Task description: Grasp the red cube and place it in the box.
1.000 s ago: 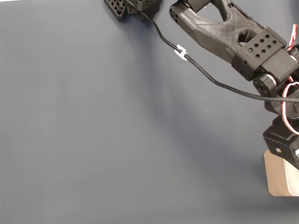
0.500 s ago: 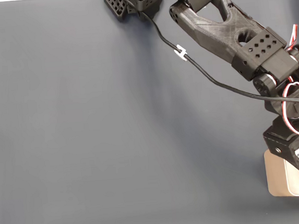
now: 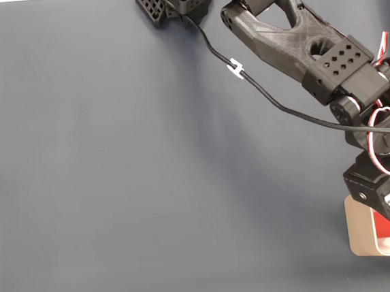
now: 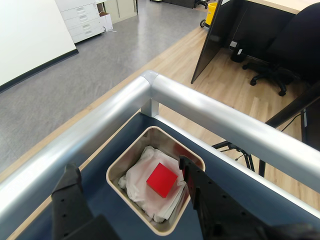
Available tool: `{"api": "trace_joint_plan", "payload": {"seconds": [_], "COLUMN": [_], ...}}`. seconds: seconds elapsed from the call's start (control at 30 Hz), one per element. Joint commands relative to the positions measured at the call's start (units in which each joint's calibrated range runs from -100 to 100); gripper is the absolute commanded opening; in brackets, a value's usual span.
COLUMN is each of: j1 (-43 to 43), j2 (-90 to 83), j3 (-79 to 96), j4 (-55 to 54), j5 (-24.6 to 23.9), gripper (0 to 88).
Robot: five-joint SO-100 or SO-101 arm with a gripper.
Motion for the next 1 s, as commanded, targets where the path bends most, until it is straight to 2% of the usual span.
{"api": "trace_joint_plan", "payload": {"seconds": [0.0, 0.97], "j1": [0.4, 0.4], "j2": [-2.0, -1.9], "j3": [-2.9, -3.2], "j4": [-0.3, -0.1], "j5": [0.0, -0.3], "gripper": [44.8, 43.8]}}
